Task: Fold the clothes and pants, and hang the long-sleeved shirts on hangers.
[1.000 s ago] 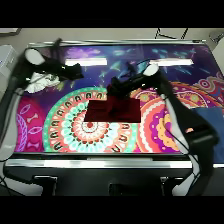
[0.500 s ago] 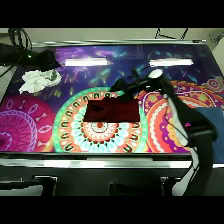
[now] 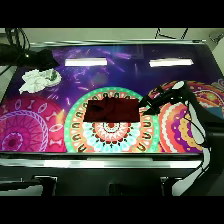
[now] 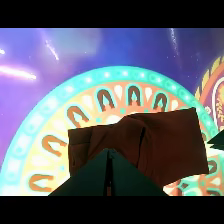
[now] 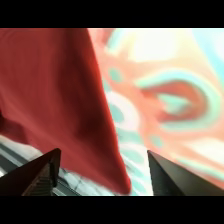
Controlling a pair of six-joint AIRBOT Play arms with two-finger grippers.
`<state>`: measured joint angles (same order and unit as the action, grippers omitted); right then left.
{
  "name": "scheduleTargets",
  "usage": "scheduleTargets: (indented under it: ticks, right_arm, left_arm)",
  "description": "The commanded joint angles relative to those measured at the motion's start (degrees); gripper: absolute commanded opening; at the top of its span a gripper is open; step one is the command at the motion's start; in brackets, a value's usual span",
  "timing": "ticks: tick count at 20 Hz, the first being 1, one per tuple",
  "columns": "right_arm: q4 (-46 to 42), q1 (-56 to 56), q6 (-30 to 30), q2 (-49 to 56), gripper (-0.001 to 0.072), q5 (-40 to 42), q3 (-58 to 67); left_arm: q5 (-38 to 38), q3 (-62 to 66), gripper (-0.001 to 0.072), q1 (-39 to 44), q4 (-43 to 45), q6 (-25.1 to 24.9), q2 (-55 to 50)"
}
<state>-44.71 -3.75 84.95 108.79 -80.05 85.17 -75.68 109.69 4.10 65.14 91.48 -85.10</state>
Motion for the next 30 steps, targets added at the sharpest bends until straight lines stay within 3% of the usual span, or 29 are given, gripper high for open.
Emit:
scheduleTargets:
  ticks: [1,2,3,4,8,15,23,30]
  right_arm:
    - [8.74,2.32,-5.79,2.14,0.0594,4.44,-2.89]
    - [8.96,3.17,-6.29,2.45,0.0467,5.03,-2.89]
    - [9.22,3.72,-6.62,2.45,0.0293,5.64,-2.86]
    - [10.56,3.67,-7.43,2.38,0.0053,5.2,-2.34]
    - [14.47,-1.79,-7.63,-1.55,0.0039,-1.6,8.46]
    - [5.7,-18.88,8.59,-12.83,0.0039,-5.66,33.24]
    - [-6.38,-41.2,13.99,-15.26,0.004,-8.74,32.28]
    - [-8.83,-50.38,15.45,-15.47,0.0039,-11.78,32.3]
  left_arm:
    - [0.04,-0.02,0.0023,0.04,-0.68,0.66,0.04]
    - [0.07,-0.02,0.0023,0.04,-0.66,0.66,0.04]
    - [0.09,-0.02,0.0023,0.04,-0.66,0.63,0.02]
    - [0.09,-0.02,0.0023,0.04,-0.66,0.63,0.02]
    - [0.48,-0.02,0.0023,0.04,-0.63,0.5,0.02]
    - [3.13,-0.02,0.0023,0.04,-0.63,-0.26,-0.02]
    - [3.67,-0.02,0.0023,0.04,-0.63,-0.26,-0.02]
    - [3.69,-0.02,0.0023,0.04,-0.63,-0.26,-0.02]
